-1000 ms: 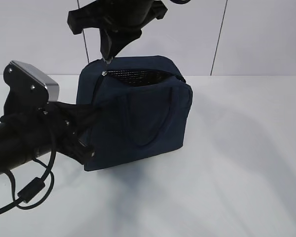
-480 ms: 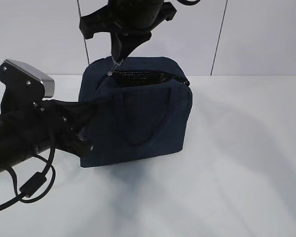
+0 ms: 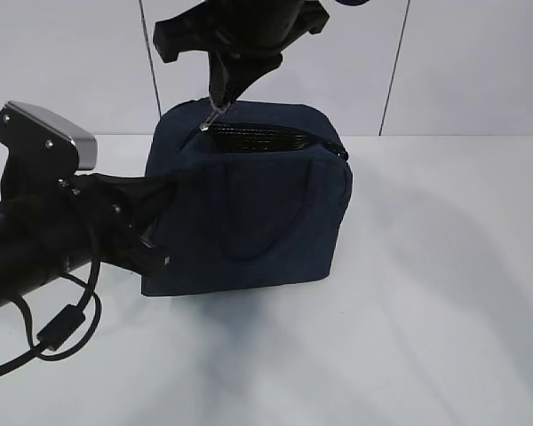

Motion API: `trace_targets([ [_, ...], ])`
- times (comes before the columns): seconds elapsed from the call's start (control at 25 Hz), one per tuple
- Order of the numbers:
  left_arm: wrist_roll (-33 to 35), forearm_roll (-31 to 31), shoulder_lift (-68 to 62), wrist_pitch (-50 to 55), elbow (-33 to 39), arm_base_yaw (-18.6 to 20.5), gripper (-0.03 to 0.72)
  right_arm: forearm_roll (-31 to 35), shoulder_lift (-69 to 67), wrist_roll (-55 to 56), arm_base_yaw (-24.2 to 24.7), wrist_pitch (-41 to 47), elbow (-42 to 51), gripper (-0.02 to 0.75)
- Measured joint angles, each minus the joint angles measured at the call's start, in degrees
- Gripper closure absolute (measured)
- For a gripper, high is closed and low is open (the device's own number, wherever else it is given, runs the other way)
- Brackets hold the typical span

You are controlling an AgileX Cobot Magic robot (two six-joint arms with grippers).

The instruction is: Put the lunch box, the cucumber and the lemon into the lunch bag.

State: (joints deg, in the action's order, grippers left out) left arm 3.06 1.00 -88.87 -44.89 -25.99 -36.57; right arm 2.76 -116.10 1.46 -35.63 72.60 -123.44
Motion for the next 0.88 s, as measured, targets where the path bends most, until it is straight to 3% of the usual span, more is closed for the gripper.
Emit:
trace_targets([
  [0.88,0.0,-4.7,-0.4,0.7,0.2,0.3,0.672,6.9,-5.1,-3.1,0.5,-0.7,1.1,0.717],
])
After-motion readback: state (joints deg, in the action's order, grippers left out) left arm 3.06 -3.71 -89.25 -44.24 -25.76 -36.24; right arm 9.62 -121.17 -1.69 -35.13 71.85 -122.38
